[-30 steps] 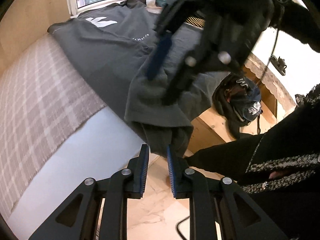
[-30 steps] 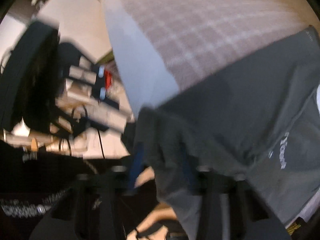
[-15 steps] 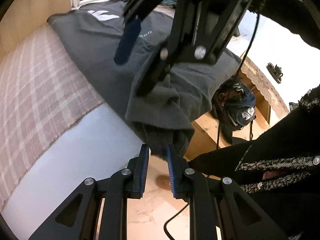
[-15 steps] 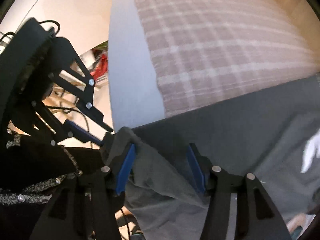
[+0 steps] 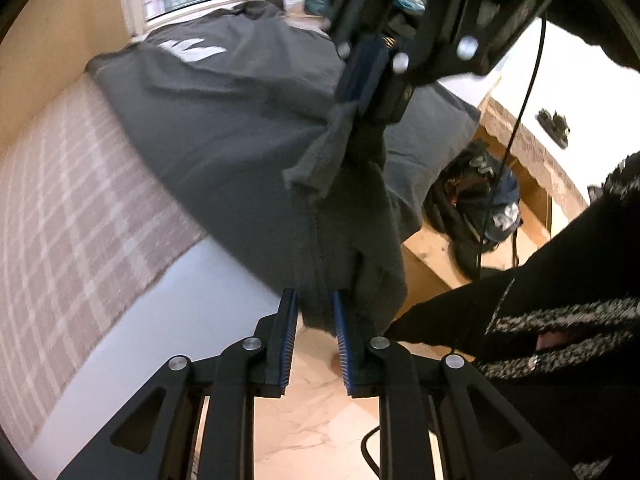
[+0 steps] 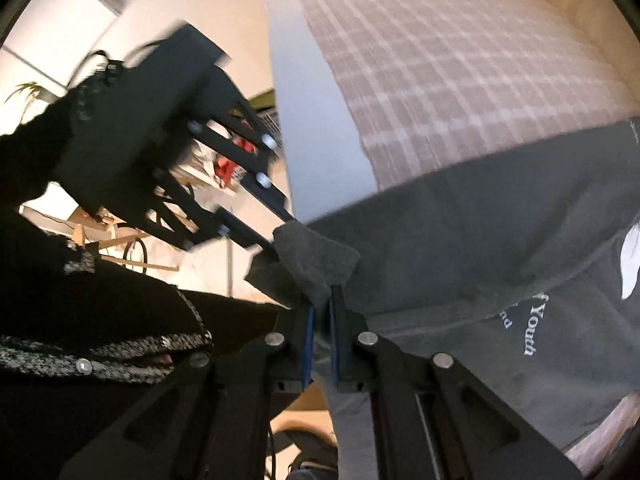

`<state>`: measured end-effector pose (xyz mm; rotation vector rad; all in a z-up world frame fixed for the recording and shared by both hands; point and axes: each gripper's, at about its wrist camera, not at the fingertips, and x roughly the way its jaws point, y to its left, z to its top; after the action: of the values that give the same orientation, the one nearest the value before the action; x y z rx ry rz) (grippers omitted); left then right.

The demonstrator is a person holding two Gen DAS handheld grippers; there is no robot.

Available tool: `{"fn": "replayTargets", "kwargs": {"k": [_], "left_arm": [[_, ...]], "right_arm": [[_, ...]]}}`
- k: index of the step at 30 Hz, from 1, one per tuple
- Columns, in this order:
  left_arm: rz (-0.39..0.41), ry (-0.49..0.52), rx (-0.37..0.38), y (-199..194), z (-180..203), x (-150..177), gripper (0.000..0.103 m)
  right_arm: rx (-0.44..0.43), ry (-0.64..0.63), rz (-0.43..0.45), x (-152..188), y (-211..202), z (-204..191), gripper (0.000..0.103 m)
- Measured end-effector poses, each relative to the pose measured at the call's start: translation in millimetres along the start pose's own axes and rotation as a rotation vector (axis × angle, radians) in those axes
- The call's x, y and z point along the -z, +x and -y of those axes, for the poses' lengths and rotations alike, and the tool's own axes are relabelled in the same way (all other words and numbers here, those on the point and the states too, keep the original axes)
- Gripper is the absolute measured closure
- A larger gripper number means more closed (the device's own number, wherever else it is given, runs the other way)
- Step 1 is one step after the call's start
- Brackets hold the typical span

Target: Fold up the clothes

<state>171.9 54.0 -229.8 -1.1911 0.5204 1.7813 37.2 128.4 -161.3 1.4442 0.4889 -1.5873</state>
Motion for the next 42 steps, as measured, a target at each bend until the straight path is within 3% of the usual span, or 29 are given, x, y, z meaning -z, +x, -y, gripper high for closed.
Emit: {"fn": "replayTargets", "kwargs": {"k": [3, 5, 7, 11, 13, 14, 15, 18, 21, 24, 28, 34, 38, 39, 42], "left_arm": [[-0.012, 0.012, 0.026, 1.8, 0.0, -4.8, 0.084], [-0.029, 0.011, 0.030, 3.6, 1.9, -4.6, 0.088], [-0.035, 0.011, 0.031, 1.2, 4.4, -0.9, 0.099], [-0.046, -0.005, 0.051, -12.3, 16.4, 16.7, 0.101], [-0.075, -0.011, 0.080, -16.9, 23.9, 30.3, 0.101], [-0.090, -0.015, 0.089, -18.2, 26.5, 37.1, 0.101], [-0.106, -0.022, 0.083, -18.1, 27.4, 43.1, 0.101], [-0.104, -0.038, 0.036, -18.6, 24.5, 46.8, 0.101], [-0.045, -0.024, -0.005, -22.6, 19.6, 30.1, 0.101], [-0.027, 0.059, -0.056, -20.3, 19.7, 10.8, 0.094], [-0.072, 0.185, -0.102, -1.6, 27.2, -8.7, 0.091], [-0.093, 0.299, -0.069, 7.3, 30.0, -19.0, 0.091], [-0.133, 0.330, -0.025, 13.0, 33.0, -16.4, 0.092], [-0.142, 0.317, -0.021, 13.7, 31.4, -15.1, 0.100], [-0.149, 0.276, -0.002, 11.3, 28.7, -9.2, 0.102]], "right_arm": [[0.002, -0.005, 0.036, -4.5, -5.5, -4.3, 0.096], [0.003, 0.008, 0.053, -5.8, -5.9, -4.9, 0.096], [0.005, 0.011, 0.073, -9.0, -8.3, -13.8, 0.096], [0.006, 0.003, 0.066, 5.7, -5.1, -16.2, 0.091], [0.013, -0.008, 0.039, 24.5, -4.9, -15.9, 0.083], [0.011, -0.004, 0.015, 31.1, -2.0, -17.7, 0.071], [0.005, 0.005, -0.010, 38.7, 0.5, -19.8, 0.067], [-0.062, 0.028, -0.033, 59.6, -5.3, -26.5, 0.067], [-0.039, 0.116, 0.030, 70.5, -16.1, -22.8, 0.059], [0.003, 0.226, 0.094, 78.6, -13.5, -16.5, 0.059], [0.014, 0.310, 0.101, 96.6, 3.2, -21.2, 0.059], [-0.003, 0.394, 0.131, 118.7, 9.5, -28.4, 0.059], [0.002, 0.447, 0.165, 124.7, 6.5, -21.0, 0.059], [0.002, 0.460, 0.173, 126.2, 5.7, -18.8, 0.059], [0.001, 0.476, 0.184, 129.8, 5.0, -15.4, 0.059]]}}
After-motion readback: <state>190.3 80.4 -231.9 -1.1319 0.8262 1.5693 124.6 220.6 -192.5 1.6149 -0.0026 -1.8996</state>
